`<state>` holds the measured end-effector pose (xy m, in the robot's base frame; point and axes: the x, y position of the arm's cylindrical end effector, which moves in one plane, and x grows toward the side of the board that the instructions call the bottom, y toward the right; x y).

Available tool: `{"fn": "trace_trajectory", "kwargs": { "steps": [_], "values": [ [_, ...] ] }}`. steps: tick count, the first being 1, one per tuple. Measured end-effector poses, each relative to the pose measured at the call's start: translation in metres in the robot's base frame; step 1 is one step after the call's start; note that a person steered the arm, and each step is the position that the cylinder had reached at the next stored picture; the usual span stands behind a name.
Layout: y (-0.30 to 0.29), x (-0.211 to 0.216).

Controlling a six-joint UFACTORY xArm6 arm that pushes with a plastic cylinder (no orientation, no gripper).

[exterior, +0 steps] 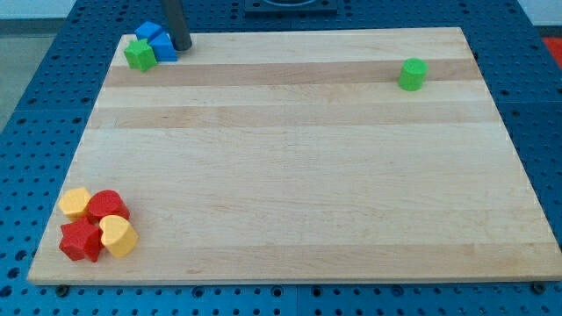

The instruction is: Push the green circle to the left

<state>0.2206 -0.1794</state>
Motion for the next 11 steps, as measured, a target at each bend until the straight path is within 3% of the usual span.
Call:
{"fn": "trace_trajectory", "kwargs": {
  "steps": [2, 4, 5, 7, 9, 11],
  "values": [
    [0.094, 0.022],
    [0.174, 0.122],
    [0.258, 0.159],
    [0.454, 0.157],
    [0.471, 0.102],
    [0.432, 0.096]
  ]
}}
